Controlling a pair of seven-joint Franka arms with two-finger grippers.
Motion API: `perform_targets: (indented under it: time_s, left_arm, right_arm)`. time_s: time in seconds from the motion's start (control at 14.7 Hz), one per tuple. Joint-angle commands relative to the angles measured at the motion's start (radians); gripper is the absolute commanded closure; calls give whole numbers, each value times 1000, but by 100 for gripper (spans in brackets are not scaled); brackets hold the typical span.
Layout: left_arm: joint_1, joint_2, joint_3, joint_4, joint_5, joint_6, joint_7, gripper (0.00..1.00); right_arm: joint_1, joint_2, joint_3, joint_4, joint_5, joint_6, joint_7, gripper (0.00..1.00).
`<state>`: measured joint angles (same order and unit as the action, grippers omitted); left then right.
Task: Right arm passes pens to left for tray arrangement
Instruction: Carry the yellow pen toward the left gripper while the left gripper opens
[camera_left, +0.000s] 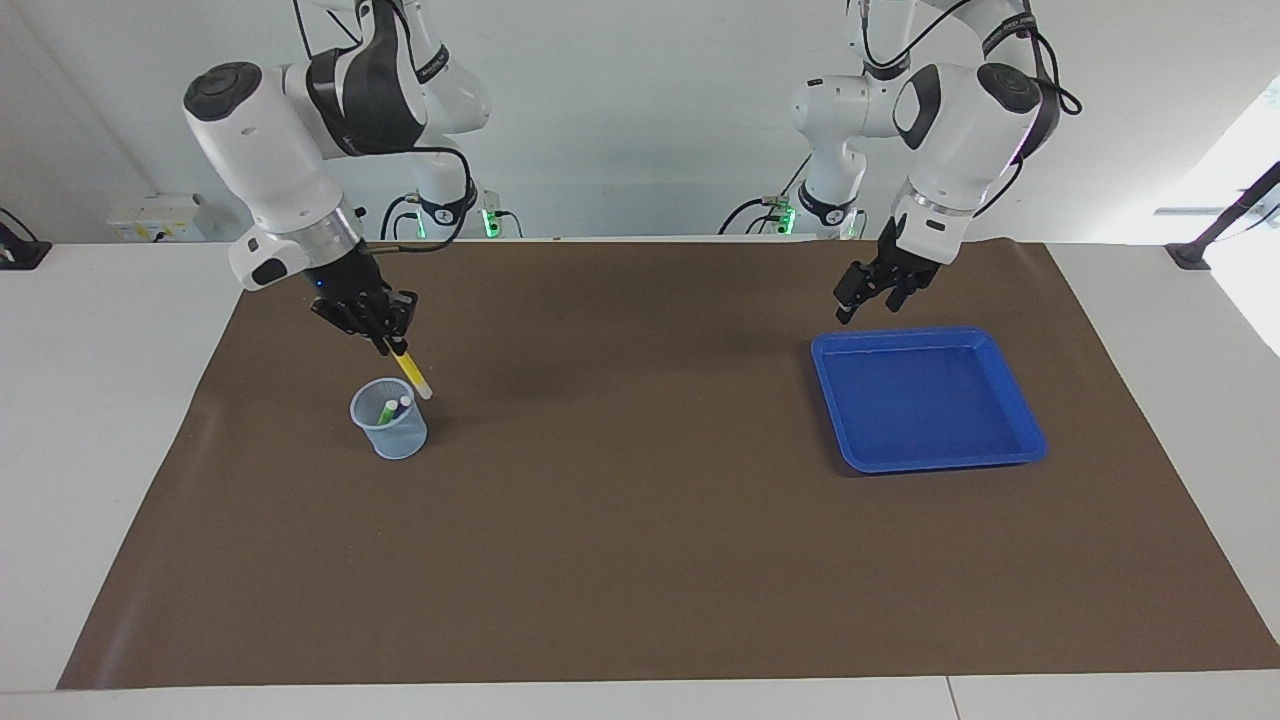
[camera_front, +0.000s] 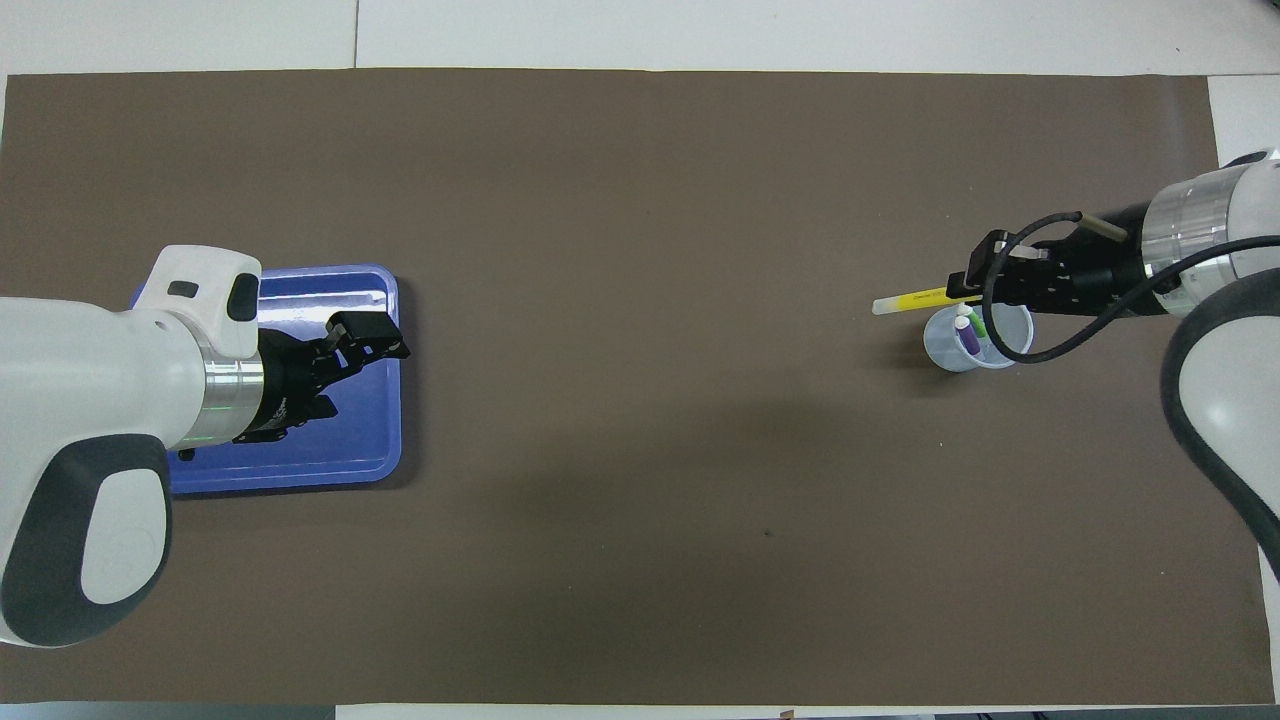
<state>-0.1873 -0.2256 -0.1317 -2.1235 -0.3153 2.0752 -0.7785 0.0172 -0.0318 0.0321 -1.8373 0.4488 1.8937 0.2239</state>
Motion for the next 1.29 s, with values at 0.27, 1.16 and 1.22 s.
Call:
perform_targets:
  time_s: [0.27, 1.16, 1.22]
  left_arm:
    - [-12, 26, 9, 164, -215, -75, -522, 0]
    - [-11, -6, 6, 169, -530, -21, -745, 0]
    - [-12, -4, 4, 172, -531, -21, -746, 0]
  right_arm:
    - [-8, 9, 132, 12, 393, 117, 303, 100]
    - [-3, 93, 443, 147, 466, 318, 707, 100]
    - [-3, 92, 454, 147, 453, 317, 707, 100]
